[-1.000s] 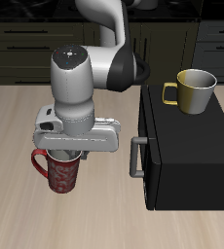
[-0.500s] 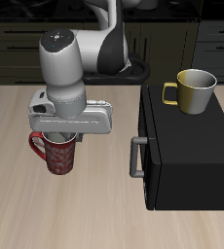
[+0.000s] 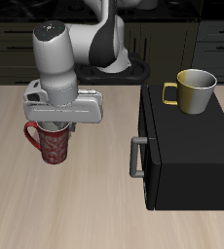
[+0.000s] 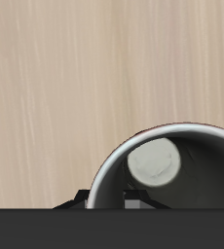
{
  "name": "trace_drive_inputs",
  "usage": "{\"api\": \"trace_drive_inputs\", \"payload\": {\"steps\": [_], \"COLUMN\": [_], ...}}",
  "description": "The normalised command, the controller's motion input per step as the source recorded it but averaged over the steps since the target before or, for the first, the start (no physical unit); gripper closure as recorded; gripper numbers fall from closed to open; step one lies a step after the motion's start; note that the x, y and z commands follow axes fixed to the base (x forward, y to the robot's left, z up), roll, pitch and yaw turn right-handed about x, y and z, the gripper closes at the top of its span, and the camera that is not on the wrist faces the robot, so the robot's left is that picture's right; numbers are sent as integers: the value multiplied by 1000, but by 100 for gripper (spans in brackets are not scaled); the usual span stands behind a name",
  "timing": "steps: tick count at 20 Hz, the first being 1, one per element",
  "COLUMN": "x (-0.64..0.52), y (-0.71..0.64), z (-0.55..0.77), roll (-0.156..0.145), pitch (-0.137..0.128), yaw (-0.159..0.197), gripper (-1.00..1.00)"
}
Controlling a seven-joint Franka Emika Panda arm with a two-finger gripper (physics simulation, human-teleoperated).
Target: Place the red mug on the plate
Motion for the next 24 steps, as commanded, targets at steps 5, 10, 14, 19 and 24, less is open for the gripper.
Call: {"api": "trace_drive_inputs", "payload": {"steps": [5, 10, 14, 19, 24], "x": [-277, -285, -490, -363, -339], "y": [-78, -38, 94, 24, -113], "z": [-43, 8, 40, -22, -1], "roll": [18, 15, 26, 14, -18], "pitch": [4, -25, -41, -19, -35], "yaw": [-16, 8, 5, -9, -8], "gripper": [100, 100, 100, 100, 100]}}
